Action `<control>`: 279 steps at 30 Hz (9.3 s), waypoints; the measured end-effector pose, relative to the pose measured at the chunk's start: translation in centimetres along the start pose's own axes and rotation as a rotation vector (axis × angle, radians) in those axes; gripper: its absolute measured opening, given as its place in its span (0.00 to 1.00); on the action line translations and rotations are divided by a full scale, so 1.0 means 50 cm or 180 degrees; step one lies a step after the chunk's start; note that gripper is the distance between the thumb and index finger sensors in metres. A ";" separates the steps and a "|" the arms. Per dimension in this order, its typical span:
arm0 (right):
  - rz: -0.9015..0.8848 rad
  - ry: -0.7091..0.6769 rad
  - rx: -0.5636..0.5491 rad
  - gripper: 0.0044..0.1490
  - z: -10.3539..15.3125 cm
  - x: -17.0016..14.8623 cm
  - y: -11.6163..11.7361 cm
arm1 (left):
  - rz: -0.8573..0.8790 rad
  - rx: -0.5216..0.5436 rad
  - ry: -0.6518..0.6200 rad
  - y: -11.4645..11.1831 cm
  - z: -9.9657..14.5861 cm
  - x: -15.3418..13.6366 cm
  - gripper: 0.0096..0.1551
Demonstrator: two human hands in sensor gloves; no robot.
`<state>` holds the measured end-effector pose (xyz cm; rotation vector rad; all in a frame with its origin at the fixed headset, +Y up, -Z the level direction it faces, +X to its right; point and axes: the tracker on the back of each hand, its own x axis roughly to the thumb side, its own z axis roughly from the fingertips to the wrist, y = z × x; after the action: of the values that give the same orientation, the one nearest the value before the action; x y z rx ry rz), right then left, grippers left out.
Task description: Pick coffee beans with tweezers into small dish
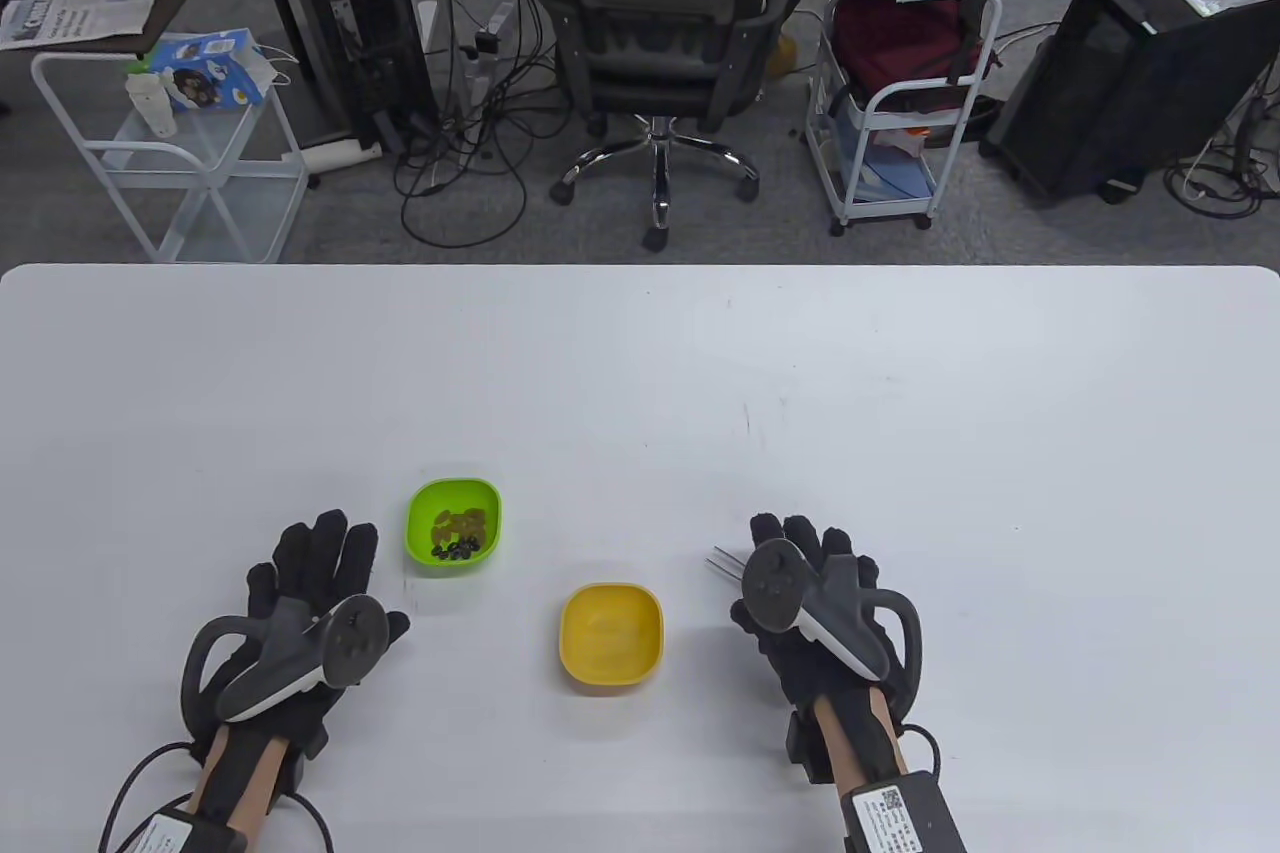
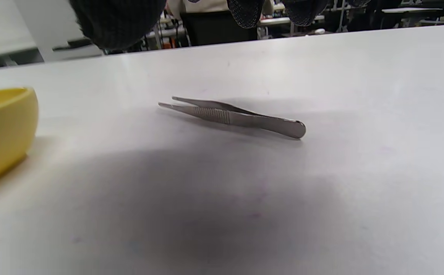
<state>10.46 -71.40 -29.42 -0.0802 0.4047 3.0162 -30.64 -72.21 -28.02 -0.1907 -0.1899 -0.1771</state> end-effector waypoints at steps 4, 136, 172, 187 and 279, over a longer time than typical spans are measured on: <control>0.0085 0.0175 0.0206 0.48 -0.036 0.005 0.002 | 0.0006 -0.0003 0.0002 0.001 0.000 0.000 0.55; -0.0257 -0.0975 -0.0262 0.33 0.063 0.015 0.003 | 0.0012 -0.1150 -0.0403 0.117 -0.233 0.075 0.81; -0.0319 -0.0964 -0.0240 0.32 0.060 0.013 0.005 | 0.0552 -0.0065 -0.0706 0.071 -0.204 0.056 0.72; -0.0347 -0.1009 -0.0286 0.32 0.055 0.015 0.009 | 0.0570 0.0302 -0.1036 0.076 -0.081 0.138 0.72; 0.0619 -0.1827 -0.1407 0.27 0.120 0.270 -0.017 | 0.0320 0.0754 -0.1282 0.069 0.009 0.195 0.70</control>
<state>-3.12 -67.79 -24.73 0.8101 -0.3216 3.0539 -20.63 -70.30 -26.20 0.0027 -0.5976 -0.0133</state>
